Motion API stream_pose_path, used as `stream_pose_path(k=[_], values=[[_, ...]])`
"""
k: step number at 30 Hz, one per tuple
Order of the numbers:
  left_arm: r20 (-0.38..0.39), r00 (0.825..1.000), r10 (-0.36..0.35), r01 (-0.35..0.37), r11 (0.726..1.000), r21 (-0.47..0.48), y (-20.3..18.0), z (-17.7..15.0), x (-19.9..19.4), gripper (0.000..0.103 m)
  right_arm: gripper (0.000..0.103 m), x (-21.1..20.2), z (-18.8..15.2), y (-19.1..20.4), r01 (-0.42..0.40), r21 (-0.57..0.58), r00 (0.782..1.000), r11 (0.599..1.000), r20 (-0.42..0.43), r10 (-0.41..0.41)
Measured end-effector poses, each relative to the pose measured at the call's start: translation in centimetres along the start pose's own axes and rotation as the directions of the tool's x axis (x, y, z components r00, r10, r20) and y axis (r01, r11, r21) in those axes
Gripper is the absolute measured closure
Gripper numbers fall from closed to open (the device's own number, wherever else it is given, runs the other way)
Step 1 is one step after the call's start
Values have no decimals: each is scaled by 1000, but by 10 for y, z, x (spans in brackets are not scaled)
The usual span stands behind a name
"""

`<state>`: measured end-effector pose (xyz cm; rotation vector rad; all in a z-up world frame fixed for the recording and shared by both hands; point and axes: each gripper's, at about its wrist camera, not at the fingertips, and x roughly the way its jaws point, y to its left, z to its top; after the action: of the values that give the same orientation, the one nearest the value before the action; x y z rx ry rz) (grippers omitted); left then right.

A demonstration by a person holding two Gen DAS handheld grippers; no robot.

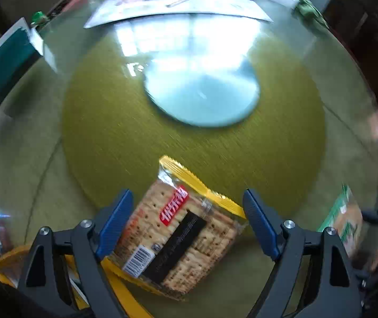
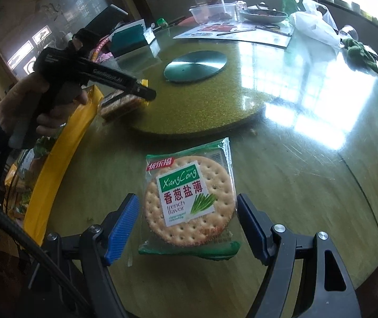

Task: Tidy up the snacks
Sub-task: 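Grasp the yellow-edged cracker pack with left tool while right tool holds the XiangCong pack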

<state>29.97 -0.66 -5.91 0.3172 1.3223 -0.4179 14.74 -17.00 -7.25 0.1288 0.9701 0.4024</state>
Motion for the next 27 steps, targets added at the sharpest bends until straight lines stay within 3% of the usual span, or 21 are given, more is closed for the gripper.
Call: stream_pose_path(k=[4, 7, 12, 14, 20, 24, 27], values=[[-5, 1000, 6, -6, 1000, -16, -7, -9, -2, 18, 28, -4, -7, 1, 22, -32, 1000, 999, 11, -22], [-7, 1000, 5, -5, 999, 37, -12, -5, 0, 18, 27, -5, -11, 5, 17, -70, 1000, 997, 7, -16], [-12, 999, -44, 44, 999, 3, -1, 0, 1, 18, 27, 2, -5, 11, 68, -99, 998, 993, 10, -67], [-15, 998, -67, 66, 997, -30, -1, -12, -2, 18, 32, 2, -5, 10, 80, -86, 997, 993, 13, -79], [-3, 993, -117, 116, 989, -93, -7, -51, -14, 18, 32, -14, -25, 3, 104, -60, 994, 993, 24, -102], [20, 994, -104, 106, 989, -105, -16, -65, -24, 18, 32, -20, -34, 3, 109, -54, 994, 993, 24, -108], [17, 999, -44, 45, 996, -76, -30, -72, -23, 18, 32, -20, -34, 5, 115, -43, 993, 992, 19, -114]])
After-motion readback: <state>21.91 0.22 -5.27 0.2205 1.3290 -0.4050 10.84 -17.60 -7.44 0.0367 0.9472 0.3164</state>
